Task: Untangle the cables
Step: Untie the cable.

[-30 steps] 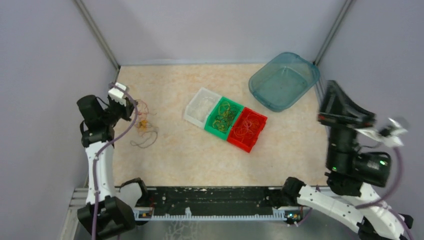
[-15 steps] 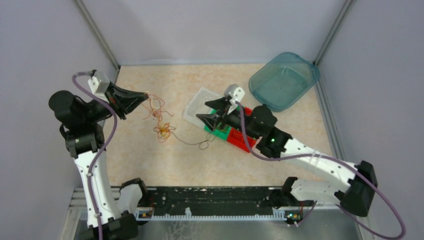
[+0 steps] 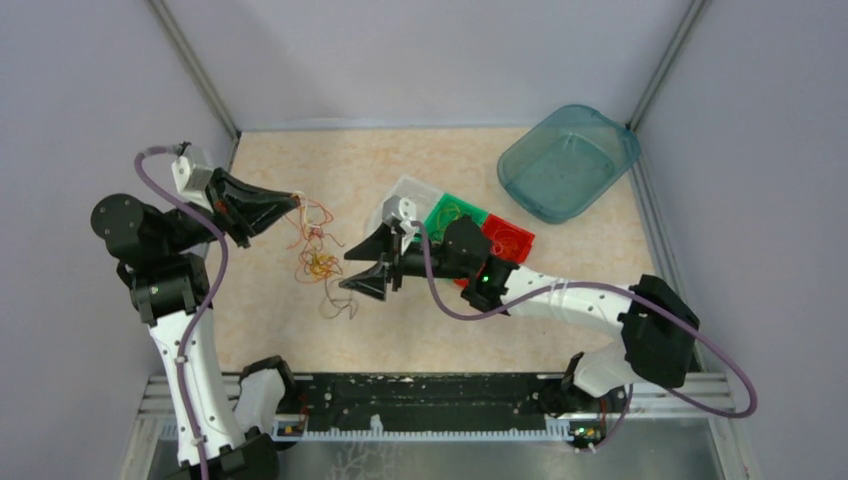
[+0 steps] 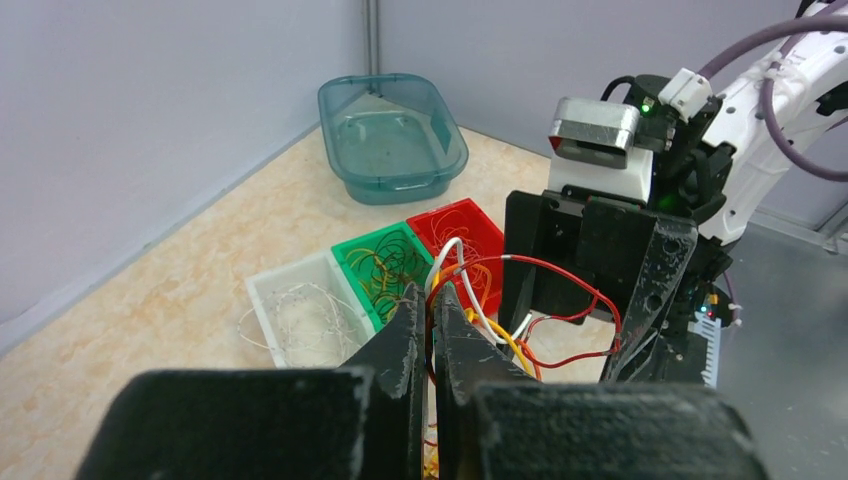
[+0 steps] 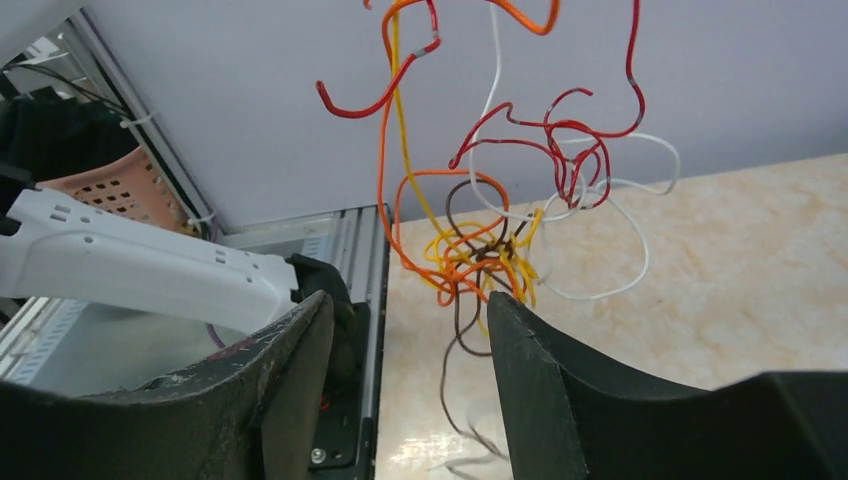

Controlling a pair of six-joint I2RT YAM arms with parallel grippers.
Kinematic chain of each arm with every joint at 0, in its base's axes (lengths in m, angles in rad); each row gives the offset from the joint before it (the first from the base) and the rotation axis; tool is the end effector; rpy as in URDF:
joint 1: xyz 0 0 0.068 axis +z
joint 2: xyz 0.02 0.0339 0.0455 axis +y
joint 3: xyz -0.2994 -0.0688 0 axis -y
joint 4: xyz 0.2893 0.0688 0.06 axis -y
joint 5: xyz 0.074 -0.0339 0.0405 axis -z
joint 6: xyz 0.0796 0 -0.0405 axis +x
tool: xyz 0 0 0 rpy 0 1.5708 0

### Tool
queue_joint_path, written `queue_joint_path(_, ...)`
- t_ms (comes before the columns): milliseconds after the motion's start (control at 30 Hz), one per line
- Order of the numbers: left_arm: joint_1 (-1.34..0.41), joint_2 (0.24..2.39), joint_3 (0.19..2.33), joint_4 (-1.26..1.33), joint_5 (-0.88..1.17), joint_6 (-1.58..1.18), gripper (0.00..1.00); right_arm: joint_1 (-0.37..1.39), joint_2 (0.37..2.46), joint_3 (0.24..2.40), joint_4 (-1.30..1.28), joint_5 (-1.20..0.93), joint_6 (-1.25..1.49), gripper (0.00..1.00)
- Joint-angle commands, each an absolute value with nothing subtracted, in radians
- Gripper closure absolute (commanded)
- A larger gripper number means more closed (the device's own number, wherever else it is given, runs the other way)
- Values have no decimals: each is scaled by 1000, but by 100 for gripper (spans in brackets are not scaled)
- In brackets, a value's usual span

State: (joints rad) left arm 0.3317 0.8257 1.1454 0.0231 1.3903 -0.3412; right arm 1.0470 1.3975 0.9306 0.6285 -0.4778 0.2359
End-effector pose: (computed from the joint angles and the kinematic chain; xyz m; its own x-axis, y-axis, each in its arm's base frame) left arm 0.1729 -0.0233 0.5111 0.0259 -0.0546 -0.9982 0.8768 0.4809 -0.0035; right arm 0.1666 0.3617 0.3551 -0.1545 0.1474 -0.9769 -0.9872 0.0172 0.1587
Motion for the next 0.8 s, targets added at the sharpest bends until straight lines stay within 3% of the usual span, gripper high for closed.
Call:
queue_joint_path(0,329,813,1143,98,1393,-428,97,1072,1442,994,771,-482,205,41)
queue_joint_path(133,330,811,1154,109,1390,-444,97,1092,1463,996,777,-423,115,44)
queue_joint_path(433,329,818,1173,132,1382,-489,97,1096,1431,953,702,-411,-11,71)
queue_joint_path(500,329,820,1174,150,1382,-507,97,1095,1426,943,692,-409,-18,71)
queue_joint_path(767,328,825,1187,160,1383,-513,97,1100,1372,869,692,-352,-60,55)
